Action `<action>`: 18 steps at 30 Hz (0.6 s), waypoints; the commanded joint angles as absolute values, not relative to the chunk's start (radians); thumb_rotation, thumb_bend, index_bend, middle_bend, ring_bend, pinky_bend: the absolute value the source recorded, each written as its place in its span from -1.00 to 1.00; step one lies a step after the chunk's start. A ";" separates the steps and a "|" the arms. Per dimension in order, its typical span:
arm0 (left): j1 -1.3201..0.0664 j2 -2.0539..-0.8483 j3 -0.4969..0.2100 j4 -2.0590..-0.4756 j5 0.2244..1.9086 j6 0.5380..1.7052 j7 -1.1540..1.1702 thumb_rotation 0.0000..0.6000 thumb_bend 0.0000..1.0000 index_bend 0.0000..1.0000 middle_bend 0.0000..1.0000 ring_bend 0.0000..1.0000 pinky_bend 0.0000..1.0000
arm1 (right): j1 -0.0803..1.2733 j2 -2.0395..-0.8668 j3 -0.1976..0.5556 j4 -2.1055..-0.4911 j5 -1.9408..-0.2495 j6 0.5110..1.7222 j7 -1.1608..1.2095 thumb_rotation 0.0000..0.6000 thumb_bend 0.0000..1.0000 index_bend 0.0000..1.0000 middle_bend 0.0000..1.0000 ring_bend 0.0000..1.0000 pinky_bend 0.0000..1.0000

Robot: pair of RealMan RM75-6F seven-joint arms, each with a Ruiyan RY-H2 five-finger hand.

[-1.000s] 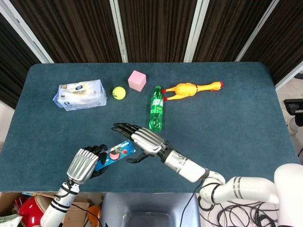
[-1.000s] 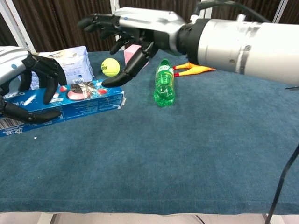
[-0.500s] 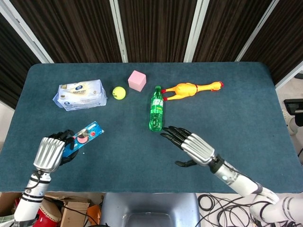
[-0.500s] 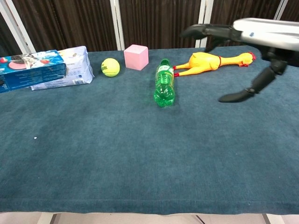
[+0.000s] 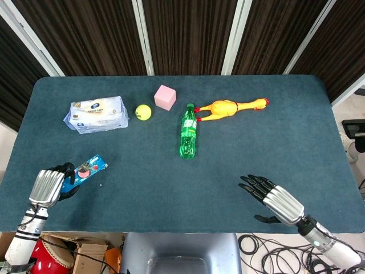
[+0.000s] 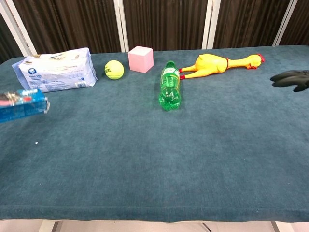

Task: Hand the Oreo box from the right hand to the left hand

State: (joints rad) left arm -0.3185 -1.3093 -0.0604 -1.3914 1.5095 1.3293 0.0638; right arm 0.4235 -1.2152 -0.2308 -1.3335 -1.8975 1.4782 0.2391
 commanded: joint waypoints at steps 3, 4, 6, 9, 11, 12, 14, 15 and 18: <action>-0.308 -1.333 -0.029 -1.362 1.504 1.303 0.056 1.00 -0.47 0.21 0.42 0.33 0.46 | 0.368 -1.228 -0.237 -1.309 -1.864 1.468 0.141 1.00 -0.76 -1.00 -0.98 -0.98 -0.67; -0.306 -1.335 -0.025 -1.359 1.506 1.304 0.060 1.00 -0.47 0.17 0.38 0.29 0.44 | 0.361 -1.229 -0.235 -1.309 -1.853 1.460 0.124 1.00 -0.76 -1.00 -0.98 -0.98 -0.67; -0.294 -1.354 -0.018 -1.338 1.517 1.327 0.070 1.00 -0.46 0.12 0.31 0.24 0.41 | 0.343 -1.232 -0.227 -1.310 -1.815 1.435 0.079 1.00 -0.76 -1.00 -0.97 -0.98 -0.67; -0.278 -1.382 -0.012 -1.286 1.528 1.360 0.092 1.00 -0.46 0.05 0.22 0.16 0.35 | 0.314 -1.233 -0.196 -1.343 -1.723 1.382 -0.011 1.00 -0.76 -1.00 -0.97 -0.98 -0.67; -0.276 -1.380 -0.009 -1.284 1.522 1.350 0.082 1.00 -0.46 -0.05 0.11 0.11 0.33 | 0.304 -1.230 -0.187 -1.358 -1.710 1.383 -0.032 1.00 -0.76 -1.00 -0.97 -0.98 -0.66; -0.276 -1.376 -0.008 -1.286 1.518 1.342 0.080 1.00 -0.46 -0.10 0.05 0.08 0.31 | 0.300 -1.228 -0.184 -1.363 -1.707 1.384 -0.037 1.00 -0.76 -1.00 -0.97 -0.98 -0.66; -0.279 -1.368 -0.005 -1.292 1.513 1.325 0.072 1.00 -0.46 -0.28 -0.17 -0.04 0.23 | 0.293 -1.224 -0.180 -1.370 -1.706 1.387 -0.039 1.00 -0.76 -1.00 -0.97 -0.98 -0.66; -0.281 -1.366 -0.004 -1.292 1.513 1.320 0.069 1.00 -0.46 -0.38 -0.29 -0.13 0.15 | 0.291 -1.223 -0.180 -1.373 -1.708 1.387 -0.038 1.00 -0.76 -1.00 -0.97 -0.98 -0.66; -0.287 -1.363 0.001 -1.289 1.518 1.304 0.060 1.00 -0.46 -0.65 -0.56 -0.40 0.04 | 0.290 -1.222 -0.178 -1.375 -1.720 1.382 -0.037 1.00 -0.76 -1.00 -0.97 -0.98 -0.66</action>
State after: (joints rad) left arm -0.2850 -1.3643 -0.0014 -1.2900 1.5161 1.3082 0.0631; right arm 0.2903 -1.2223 -0.1786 -1.3744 -1.7173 1.3840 -0.0367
